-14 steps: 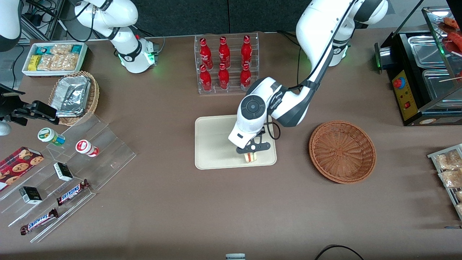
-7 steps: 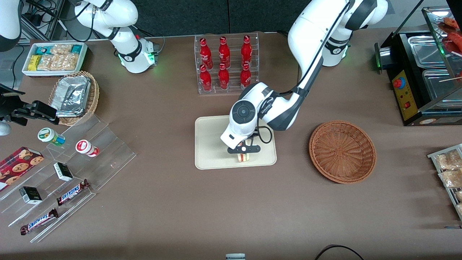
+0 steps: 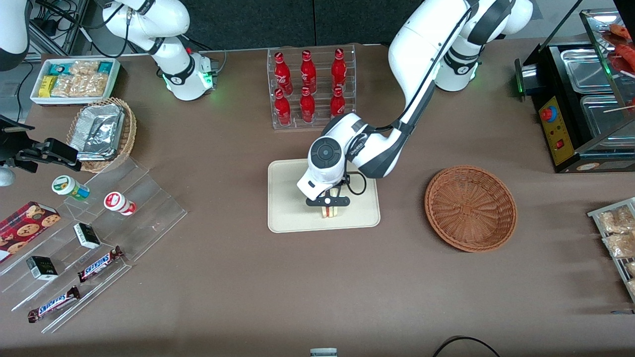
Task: Place sandwich from basket to tray
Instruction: 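Lower the sandwich onto the tray center and open the left gripper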
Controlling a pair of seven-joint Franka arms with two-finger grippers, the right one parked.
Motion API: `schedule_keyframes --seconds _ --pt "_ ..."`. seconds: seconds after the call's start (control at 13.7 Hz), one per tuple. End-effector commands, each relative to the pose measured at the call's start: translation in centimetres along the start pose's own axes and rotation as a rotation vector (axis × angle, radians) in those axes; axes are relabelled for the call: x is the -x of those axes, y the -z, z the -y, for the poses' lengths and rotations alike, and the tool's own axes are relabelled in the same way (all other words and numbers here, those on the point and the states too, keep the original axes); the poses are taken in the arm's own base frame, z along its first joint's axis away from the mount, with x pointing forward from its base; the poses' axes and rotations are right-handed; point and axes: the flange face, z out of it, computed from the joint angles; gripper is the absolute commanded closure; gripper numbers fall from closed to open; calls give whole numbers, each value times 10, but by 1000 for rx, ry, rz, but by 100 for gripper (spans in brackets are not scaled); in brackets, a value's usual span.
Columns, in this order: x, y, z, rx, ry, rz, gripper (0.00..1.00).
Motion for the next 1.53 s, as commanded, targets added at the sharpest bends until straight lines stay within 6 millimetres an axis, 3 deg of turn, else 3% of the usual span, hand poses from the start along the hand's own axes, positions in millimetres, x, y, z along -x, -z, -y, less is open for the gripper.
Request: schedule_keyframes --seconds 0.0,0.07,0.15,0.22,0.88,1.17,1.31,1.46 --pt "-3 -1 -6 -3 -17 -2 100" --pt "-3 -1 -6 -3 -18 -2 90" --pt "-4 -6 -5 -6 -28 2 26" --pt "-4 -6 -6 -4 -37 4 0" --pt "-8 4 -7 0 -78 -16 0" --pt "-23 43 4 -3 -112 -17 0" --pt "-42 68 29 -2 -73 -5 0" --pt "-42 91 41 -6 -118 -13 0"
